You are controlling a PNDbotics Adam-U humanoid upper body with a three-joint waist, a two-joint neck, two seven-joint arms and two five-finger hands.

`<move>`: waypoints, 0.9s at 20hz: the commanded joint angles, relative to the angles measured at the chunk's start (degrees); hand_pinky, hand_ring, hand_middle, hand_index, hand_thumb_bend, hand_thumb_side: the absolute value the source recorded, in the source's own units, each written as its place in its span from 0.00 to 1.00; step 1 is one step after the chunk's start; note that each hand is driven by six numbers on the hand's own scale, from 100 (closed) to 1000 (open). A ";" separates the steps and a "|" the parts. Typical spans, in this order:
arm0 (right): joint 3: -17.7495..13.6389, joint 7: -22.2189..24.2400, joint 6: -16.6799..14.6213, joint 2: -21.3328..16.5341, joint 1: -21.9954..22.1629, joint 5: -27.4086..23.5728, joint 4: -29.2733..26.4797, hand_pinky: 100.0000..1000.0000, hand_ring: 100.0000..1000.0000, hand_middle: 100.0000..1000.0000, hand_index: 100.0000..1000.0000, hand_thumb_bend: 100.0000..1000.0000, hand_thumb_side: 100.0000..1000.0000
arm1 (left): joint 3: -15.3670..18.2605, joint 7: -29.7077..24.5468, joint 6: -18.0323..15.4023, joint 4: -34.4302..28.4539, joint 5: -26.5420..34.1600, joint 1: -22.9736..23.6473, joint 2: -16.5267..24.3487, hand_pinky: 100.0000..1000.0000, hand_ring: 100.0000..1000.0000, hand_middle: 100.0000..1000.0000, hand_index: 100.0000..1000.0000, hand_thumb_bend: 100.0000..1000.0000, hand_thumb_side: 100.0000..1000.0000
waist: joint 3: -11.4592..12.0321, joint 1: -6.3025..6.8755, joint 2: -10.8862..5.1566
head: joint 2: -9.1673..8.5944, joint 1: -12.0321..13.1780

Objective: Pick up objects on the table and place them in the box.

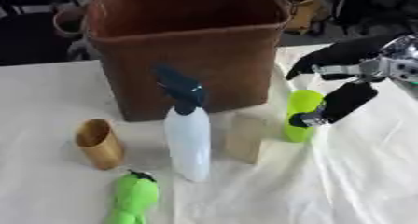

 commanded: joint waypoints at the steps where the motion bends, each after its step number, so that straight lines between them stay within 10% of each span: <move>1: -0.35 0.62 -0.56 -0.39 -1.54 -0.07 1.74 0.89 0.96 0.95 1.00 0.45 0.76 | 0.55 -0.14 -0.08 -0.49 0.17 -0.39 1.04 0.96 0.91 0.84 0.85 0.00 0.98 | 0.11 0.01 -0.69 | -0.53 -0.35; 18: 1.30 1.90 -5.22 1.75 -3.60 2.16 10.48 0.90 0.95 0.94 1.00 0.48 0.73 | 0.56 -0.27 -0.25 -0.49 0.59 -0.68 0.92 0.96 0.89 0.83 0.82 0.00 0.97 | 0.35 -0.21 0.14 | -1.33 -0.56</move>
